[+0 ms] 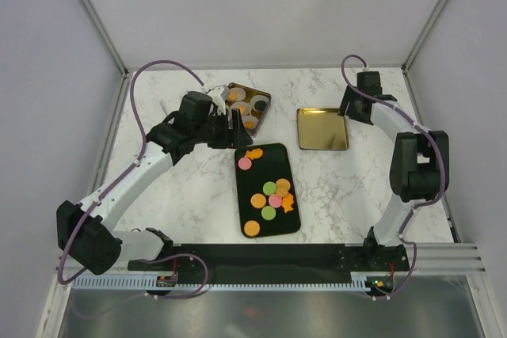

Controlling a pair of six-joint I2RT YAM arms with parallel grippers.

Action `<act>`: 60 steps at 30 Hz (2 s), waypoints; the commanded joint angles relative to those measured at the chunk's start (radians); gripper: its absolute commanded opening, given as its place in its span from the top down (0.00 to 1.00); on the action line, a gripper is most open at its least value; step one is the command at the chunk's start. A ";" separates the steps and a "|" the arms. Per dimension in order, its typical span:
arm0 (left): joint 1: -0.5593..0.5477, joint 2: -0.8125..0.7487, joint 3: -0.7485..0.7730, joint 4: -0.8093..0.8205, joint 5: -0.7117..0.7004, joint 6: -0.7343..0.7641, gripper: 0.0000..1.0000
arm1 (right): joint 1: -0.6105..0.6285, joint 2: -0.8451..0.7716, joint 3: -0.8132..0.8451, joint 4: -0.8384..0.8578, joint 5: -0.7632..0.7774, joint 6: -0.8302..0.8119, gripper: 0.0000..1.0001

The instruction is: Pack the cookies

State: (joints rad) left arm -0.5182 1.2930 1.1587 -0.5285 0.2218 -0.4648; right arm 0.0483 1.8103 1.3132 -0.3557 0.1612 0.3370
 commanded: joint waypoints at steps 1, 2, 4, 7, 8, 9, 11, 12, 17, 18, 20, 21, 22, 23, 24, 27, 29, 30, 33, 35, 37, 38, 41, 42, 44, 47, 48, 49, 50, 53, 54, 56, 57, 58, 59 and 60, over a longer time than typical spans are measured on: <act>-0.020 -0.057 -0.027 0.016 0.122 0.046 0.23 | -0.016 0.058 0.046 -0.035 -0.002 -0.015 0.26; -0.022 -0.066 -0.031 0.016 0.135 0.051 0.23 | -0.021 0.084 0.050 -0.034 -0.009 -0.013 0.28; -0.026 -0.072 -0.047 0.016 0.142 0.055 0.23 | -0.033 0.107 0.057 -0.034 -0.020 -0.015 0.35; -0.028 -0.074 -0.059 0.019 0.145 0.064 0.23 | -0.038 0.150 0.072 -0.026 -0.058 -0.018 0.40; -0.028 -0.070 -0.060 0.018 0.148 0.067 0.23 | -0.036 0.170 0.078 -0.025 -0.064 -0.016 0.41; -0.028 -0.064 -0.059 0.019 0.148 0.069 0.23 | -0.038 0.181 0.081 -0.025 -0.066 -0.016 0.43; -0.028 -0.057 -0.059 0.021 0.148 0.071 0.23 | -0.038 0.205 0.090 -0.023 -0.065 -0.016 0.44; -0.028 -0.052 -0.057 0.024 0.149 0.071 0.23 | -0.036 0.213 0.092 -0.023 -0.066 -0.016 0.46; -0.028 -0.021 -0.048 0.032 0.149 0.064 0.23 | -0.038 0.238 0.087 -0.009 -0.086 -0.019 0.71; -0.028 -0.015 -0.044 0.033 0.151 0.061 0.23 | -0.038 0.239 0.087 -0.009 -0.084 -0.019 0.82; -0.026 0.005 -0.033 0.042 0.152 0.048 0.22 | -0.036 0.235 0.081 -0.009 -0.083 -0.020 0.93; -0.026 0.011 -0.028 0.048 0.154 0.040 0.21 | -0.036 0.228 0.080 -0.008 -0.080 -0.019 1.00; -0.026 0.018 -0.022 0.059 0.151 0.026 0.20 | -0.038 0.222 0.078 -0.009 -0.080 -0.019 1.00; -0.026 0.037 -0.004 0.065 0.149 0.020 0.20 | -0.038 0.204 0.078 -0.009 -0.084 -0.018 1.00; -0.026 0.052 0.010 0.071 0.146 0.014 0.19 | -0.036 0.193 0.077 -0.009 -0.086 -0.018 1.00; -0.020 0.112 0.077 0.078 0.134 0.003 0.18 | -0.036 0.140 0.087 -0.012 -0.106 -0.013 1.00; -0.008 0.165 0.126 0.091 0.099 -0.017 0.17 | -0.036 0.100 0.099 -0.020 -0.126 -0.007 1.00; -0.006 0.183 0.140 0.120 0.090 -0.047 0.17 | -0.036 0.087 0.104 -0.029 -0.130 -0.004 1.00; -0.002 0.271 0.199 0.157 0.085 -0.074 0.17 | -0.038 0.040 0.124 -0.048 -0.160 0.007 1.00; 0.007 0.317 0.251 0.163 0.082 -0.078 0.17 | -0.034 0.006 0.139 -0.058 -0.187 0.013 1.00; 0.015 0.377 0.275 0.183 0.099 -0.081 0.17 | -0.033 -0.017 0.147 -0.069 -0.213 0.023 1.00; 0.023 0.400 0.307 0.191 0.103 -0.081 0.17 | -0.025 -0.038 0.153 -0.074 -0.216 0.026 1.00; 0.046 0.483 0.386 0.196 0.134 -0.074 0.17 | -0.008 -0.077 0.162 -0.083 -0.256 0.040 1.00; 0.053 0.500 0.404 0.194 0.142 -0.074 0.17 | -0.001 -0.091 0.164 -0.081 -0.270 0.045 1.00; 0.076 0.551 0.455 0.205 0.188 -0.077 0.17 | 0.025 -0.123 0.162 -0.081 -0.285 0.051 1.00; 0.101 0.610 0.513 0.214 0.249 -0.086 0.17 | 0.065 -0.158 0.159 -0.080 -0.314 0.062 1.00; 0.106 0.615 0.515 0.235 0.266 -0.103 0.17 | 0.076 -0.163 0.162 -0.080 -0.319 0.066 1.00; 0.109 0.615 0.500 0.286 0.298 -0.113 0.17 | 0.087 -0.170 0.164 -0.080 -0.328 0.071 1.00; 0.110 0.612 0.492 0.307 0.307 -0.121 0.17 | 0.099 -0.174 0.162 -0.080 -0.347 0.080 1.00; 0.112 0.611 0.478 0.350 0.326 -0.133 0.17 | 0.130 -0.181 0.167 -0.071 -0.376 0.095 1.00; 0.112 0.611 0.472 0.363 0.339 -0.146 0.17 | 0.136 -0.181 0.169 -0.068 -0.385 0.100 1.00; 0.118 0.609 0.454 0.398 0.359 -0.162 0.18 | 0.160 -0.187 0.164 -0.049 -0.397 0.118 1.00; 0.119 0.606 0.444 0.412 0.378 -0.182 0.22 | 0.168 -0.187 0.162 -0.048 -0.402 0.123 1.00; 0.124 0.603 0.425 0.426 0.386 -0.192 0.24 | 0.183 -0.189 0.161 -0.045 -0.402 0.125 1.00; 0.124 0.600 0.417 0.442 0.393 -0.198 0.27 | 0.188 -0.189 0.158 -0.040 -0.402 0.128 1.00; 0.124 0.594 0.411 0.443 0.398 -0.201 0.35 | 0.191 -0.189 0.156 -0.035 -0.400 0.134 1.00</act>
State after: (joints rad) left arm -0.4004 1.9087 1.5959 -0.1684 0.5522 -0.6106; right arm 0.2234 1.6669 1.4391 -0.4400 -0.2070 0.4320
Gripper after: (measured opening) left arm 0.702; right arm 0.011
